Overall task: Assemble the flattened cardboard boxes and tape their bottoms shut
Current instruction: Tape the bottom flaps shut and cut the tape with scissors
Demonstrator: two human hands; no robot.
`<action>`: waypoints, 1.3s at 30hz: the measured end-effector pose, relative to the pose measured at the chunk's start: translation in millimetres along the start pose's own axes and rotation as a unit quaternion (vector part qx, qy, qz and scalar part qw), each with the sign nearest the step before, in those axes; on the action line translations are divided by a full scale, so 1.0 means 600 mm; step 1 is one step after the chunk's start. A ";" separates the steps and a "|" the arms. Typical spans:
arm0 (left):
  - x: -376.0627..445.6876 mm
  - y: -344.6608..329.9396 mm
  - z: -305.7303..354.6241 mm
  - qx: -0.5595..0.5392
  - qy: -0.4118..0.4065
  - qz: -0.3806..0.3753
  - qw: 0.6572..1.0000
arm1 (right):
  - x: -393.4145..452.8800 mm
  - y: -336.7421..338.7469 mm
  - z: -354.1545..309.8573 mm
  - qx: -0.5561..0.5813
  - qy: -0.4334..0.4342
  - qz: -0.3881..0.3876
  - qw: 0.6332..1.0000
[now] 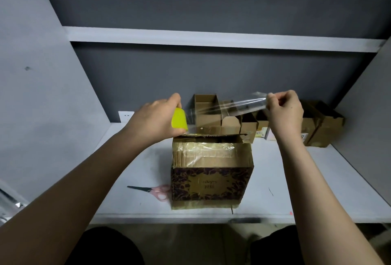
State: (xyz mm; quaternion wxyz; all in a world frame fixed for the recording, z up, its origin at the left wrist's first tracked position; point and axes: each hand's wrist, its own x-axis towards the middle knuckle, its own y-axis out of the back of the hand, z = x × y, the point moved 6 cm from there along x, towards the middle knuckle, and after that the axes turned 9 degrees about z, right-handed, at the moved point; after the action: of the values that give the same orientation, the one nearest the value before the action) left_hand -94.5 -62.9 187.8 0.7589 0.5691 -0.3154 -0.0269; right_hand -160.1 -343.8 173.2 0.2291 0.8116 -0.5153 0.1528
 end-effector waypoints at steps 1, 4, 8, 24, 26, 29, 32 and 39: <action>0.002 -0.002 -0.002 0.011 0.008 -0.014 1.000 | 0.001 0.002 0.002 -0.003 -0.001 0.004 1.000; 0.005 -0.003 -0.014 -0.003 0.033 -0.041 0.999 | 0.002 0.002 0.015 -0.019 -0.004 0.005 1.000; 0.002 0.006 -0.017 -0.098 0.048 -0.017 0.994 | 0.000 -0.009 0.047 -0.110 0.007 -0.010 0.994; 0.018 -0.046 -0.029 -0.236 0.087 -0.022 0.968 | -0.069 -0.145 0.148 -0.213 0.132 -0.166 0.954; 0.025 -0.057 -0.039 -0.259 0.102 -0.020 0.960 | -0.071 -0.154 0.147 -0.262 0.179 -0.173 0.932; 0.030 -0.070 -0.051 -0.286 0.111 -0.018 0.951 | -0.073 -0.153 0.147 -0.256 0.169 -0.168 0.937; 0.034 -0.084 -0.056 -0.287 0.110 -0.027 0.951 | -0.071 -0.149 0.151 -0.248 0.129 -0.161 0.947; 0.044 -0.107 -0.060 -0.288 0.105 -0.040 0.951 | -0.071 -0.148 0.151 -0.248 0.125 -0.158 0.947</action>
State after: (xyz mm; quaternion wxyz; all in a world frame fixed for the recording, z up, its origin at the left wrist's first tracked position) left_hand -34.6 -65.4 137.6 0.9175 0.3382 -0.1899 -0.0876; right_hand -96.3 -326.9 56.7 0.5071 0.7745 -0.3691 0.0818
